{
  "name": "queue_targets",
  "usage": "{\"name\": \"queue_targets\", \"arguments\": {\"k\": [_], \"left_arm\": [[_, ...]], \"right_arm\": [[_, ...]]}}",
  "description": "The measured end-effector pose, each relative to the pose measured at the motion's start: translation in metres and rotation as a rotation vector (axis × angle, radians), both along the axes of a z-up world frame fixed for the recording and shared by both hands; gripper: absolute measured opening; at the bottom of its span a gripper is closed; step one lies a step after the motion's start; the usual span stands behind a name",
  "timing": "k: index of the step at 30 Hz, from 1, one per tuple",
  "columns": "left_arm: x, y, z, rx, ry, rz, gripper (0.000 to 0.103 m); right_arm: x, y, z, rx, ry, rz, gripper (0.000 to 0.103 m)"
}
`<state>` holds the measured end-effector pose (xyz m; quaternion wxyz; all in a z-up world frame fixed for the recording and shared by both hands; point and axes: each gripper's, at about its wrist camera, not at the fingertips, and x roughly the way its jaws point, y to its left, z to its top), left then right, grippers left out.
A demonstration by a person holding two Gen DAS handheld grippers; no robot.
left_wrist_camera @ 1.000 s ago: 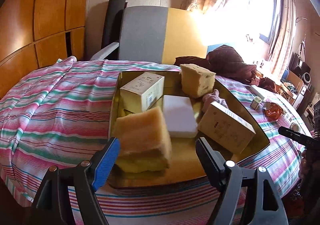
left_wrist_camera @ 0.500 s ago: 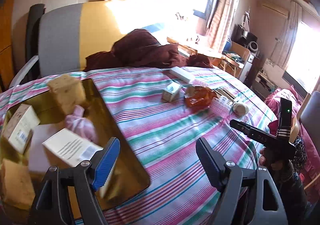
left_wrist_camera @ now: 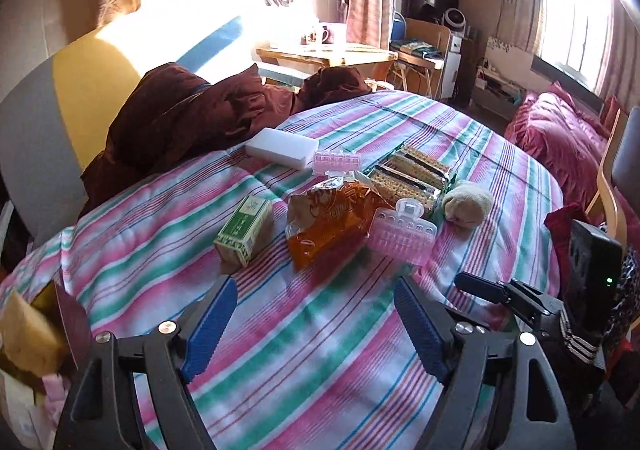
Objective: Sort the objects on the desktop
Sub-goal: 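Withdraw both tools from the tin back toward the pile, then grasp the orange snack bag with the left tool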
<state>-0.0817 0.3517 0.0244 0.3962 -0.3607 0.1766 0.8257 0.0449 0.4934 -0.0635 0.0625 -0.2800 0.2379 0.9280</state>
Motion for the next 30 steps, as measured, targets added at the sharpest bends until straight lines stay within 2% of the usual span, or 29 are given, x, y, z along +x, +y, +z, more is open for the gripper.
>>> {"name": "queue_targets", "arguments": {"k": [4,7,12,15,20,25,27,30], "left_arm": [[-0.022,0.032,-0.002,-0.015,-0.054,-0.061,0.085],[-0.042,0.053,0.001,0.023,-0.107,-0.065,0.086],[-0.067,0.094,-0.003,-0.020,-0.085,-0.090,0.086],[-0.084,0.113,-0.014,-0.036,-0.132,-0.098,0.086],[-0.112,0.131,-0.037,-0.034,-0.241,-0.066,0.086],[-0.109,0.148,-0.058,-0.131,-0.224,-0.127,0.086],[-0.107,0.144,-0.061,-0.110,-0.251,-0.133,0.085],[-0.106,0.135,-0.063,-0.082,-0.292,-0.130,0.075]], "right_arm": [[0.001,-0.001,-0.003,-0.009,0.028,0.012,0.074],[0.002,0.000,-0.004,-0.020,0.045,0.023,0.075],[0.003,0.001,-0.004,-0.035,0.065,0.039,0.077],[0.003,0.001,-0.004,-0.039,0.073,0.045,0.078],[0.003,0.001,-0.004,-0.045,0.081,0.053,0.080],[0.002,0.001,-0.004,-0.045,0.081,0.060,0.081],[0.002,0.001,-0.004,-0.044,0.080,0.061,0.082],[0.002,0.001,-0.004,-0.041,0.078,0.062,0.082]]}}
